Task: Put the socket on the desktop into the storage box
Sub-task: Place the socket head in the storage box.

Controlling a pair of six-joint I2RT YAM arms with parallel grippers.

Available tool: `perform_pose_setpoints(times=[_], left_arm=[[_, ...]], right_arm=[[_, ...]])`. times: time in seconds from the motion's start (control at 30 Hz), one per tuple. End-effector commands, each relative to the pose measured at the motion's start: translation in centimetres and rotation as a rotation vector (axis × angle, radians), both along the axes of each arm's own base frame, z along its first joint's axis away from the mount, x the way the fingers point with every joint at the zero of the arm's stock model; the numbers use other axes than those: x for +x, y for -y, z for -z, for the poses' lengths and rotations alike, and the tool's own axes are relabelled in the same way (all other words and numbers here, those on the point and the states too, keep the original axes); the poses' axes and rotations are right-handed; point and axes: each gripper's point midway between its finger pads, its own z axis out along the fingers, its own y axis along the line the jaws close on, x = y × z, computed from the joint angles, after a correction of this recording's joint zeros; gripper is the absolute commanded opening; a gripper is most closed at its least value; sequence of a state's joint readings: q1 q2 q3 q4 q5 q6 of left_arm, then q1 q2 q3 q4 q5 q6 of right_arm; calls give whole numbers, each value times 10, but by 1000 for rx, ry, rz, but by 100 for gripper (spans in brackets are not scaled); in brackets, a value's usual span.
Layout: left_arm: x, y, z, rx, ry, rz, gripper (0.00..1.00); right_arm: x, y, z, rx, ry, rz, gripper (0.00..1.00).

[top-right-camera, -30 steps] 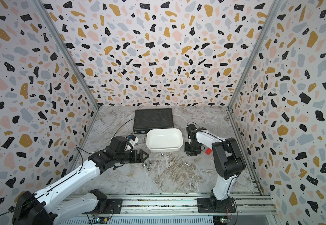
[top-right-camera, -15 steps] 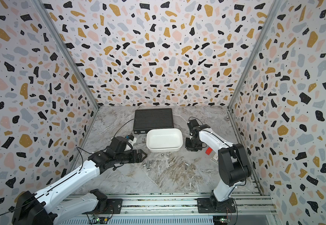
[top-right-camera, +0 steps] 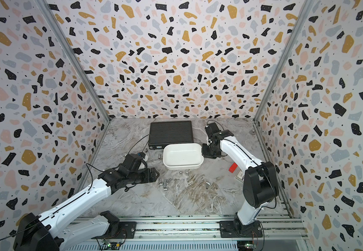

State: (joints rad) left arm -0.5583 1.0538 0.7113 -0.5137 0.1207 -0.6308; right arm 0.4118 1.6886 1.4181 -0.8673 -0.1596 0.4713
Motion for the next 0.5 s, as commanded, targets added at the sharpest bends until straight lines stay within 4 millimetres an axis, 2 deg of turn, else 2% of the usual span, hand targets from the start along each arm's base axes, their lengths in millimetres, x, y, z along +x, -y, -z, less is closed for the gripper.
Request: perform_pose_setpoints(times=[0.0,0.2,0.47], left_arm=[[4,-4,-8,13,23,-26,87],[2,-8,-7,26,22,-35,87],[0,-12,-5,40,20,-46,87]], right_arm=[[-2,-12,-1,-6,-27,-42,21],[10,-26,13,-24,-50,-71,21],[16,-38,32,-47,-83,-98,22]])
